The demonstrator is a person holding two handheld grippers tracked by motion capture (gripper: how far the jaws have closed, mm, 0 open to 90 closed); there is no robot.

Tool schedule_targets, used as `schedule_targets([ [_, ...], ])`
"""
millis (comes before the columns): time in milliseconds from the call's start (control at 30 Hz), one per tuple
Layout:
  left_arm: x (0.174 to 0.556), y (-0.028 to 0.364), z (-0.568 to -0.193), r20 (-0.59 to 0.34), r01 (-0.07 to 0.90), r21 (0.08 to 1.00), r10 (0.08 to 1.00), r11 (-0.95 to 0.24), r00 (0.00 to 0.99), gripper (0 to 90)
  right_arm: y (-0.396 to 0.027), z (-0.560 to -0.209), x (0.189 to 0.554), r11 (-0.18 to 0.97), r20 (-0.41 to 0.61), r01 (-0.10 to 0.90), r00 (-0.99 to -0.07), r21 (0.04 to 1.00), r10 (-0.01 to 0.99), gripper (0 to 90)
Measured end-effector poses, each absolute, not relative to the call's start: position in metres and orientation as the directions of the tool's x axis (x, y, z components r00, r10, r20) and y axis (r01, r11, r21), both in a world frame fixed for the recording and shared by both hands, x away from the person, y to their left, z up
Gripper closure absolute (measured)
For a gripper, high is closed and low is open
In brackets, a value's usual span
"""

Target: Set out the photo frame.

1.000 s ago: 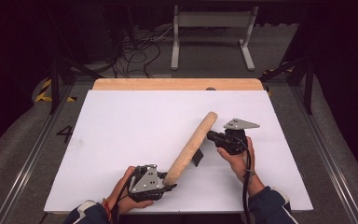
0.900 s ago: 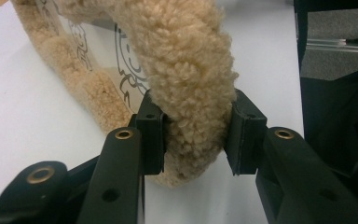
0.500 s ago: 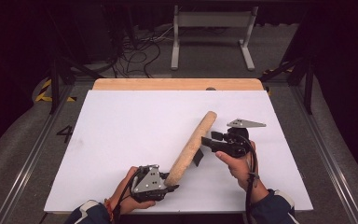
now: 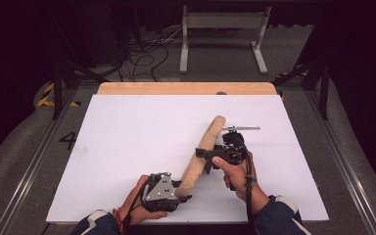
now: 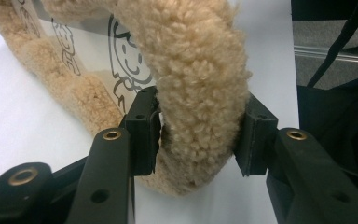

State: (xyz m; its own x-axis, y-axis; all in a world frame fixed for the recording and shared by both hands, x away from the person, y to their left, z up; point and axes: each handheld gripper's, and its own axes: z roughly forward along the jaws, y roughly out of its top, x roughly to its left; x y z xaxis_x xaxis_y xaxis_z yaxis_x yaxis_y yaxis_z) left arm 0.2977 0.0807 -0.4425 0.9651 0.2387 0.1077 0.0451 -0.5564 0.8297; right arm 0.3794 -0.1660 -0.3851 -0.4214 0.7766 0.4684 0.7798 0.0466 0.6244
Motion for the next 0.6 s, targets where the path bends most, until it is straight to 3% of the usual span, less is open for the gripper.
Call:
schedule_targets([
  [167, 0.297, 0.077, -0.443, 0.104, 0.049, 0.83, 0.241, -0.555, 0.965, 55.5, -0.16, -0.386, 0.386, 0.025, 0.464, 0.798, -0.376, 0.603, 0.802, 25.4],
  [333, 0.297, 0.073, -0.443, 0.102, 0.05, 0.828, 0.238, -0.558, 0.966, 52.5, -0.158, -0.389, 0.39, 0.008, 0.49, 0.826, -0.343, 0.564, 0.801, 30.9],
  [400, 0.298, 0.074, -0.443, 0.076, 0.059, 0.831, 0.218, -0.553, 0.973, 49.1, -0.158, -0.388, 0.391, 0.013, 0.491, 0.832, -0.34, 0.555, 0.802, 33.2],
  [433, 0.297, 0.075, -0.443, 0.069, 0.06, 0.826, 0.207, -0.56, 0.976, 41.3, -0.158, -0.387, 0.392, 0.02, 0.493, 0.834, -0.345, 0.551, 0.799, 35.2],
  [500, 0.296, 0.085, -0.442, 0.049, 0.073, 0.818, 0.196, -0.57, 0.979, 35.6, -0.159, -0.387, 0.393, 0.027, 0.499, 0.837, -0.353, 0.547, 0.791, 37.2],
  [600, 0.296, 0.097, -0.443, 0.041, 0.092, 0.819, 0.219, -0.566, 0.975, 33.5, -0.159, -0.385, 0.394, 0.05, 0.49, 0.836, -0.367, 0.546, 0.79, 40.0],
])
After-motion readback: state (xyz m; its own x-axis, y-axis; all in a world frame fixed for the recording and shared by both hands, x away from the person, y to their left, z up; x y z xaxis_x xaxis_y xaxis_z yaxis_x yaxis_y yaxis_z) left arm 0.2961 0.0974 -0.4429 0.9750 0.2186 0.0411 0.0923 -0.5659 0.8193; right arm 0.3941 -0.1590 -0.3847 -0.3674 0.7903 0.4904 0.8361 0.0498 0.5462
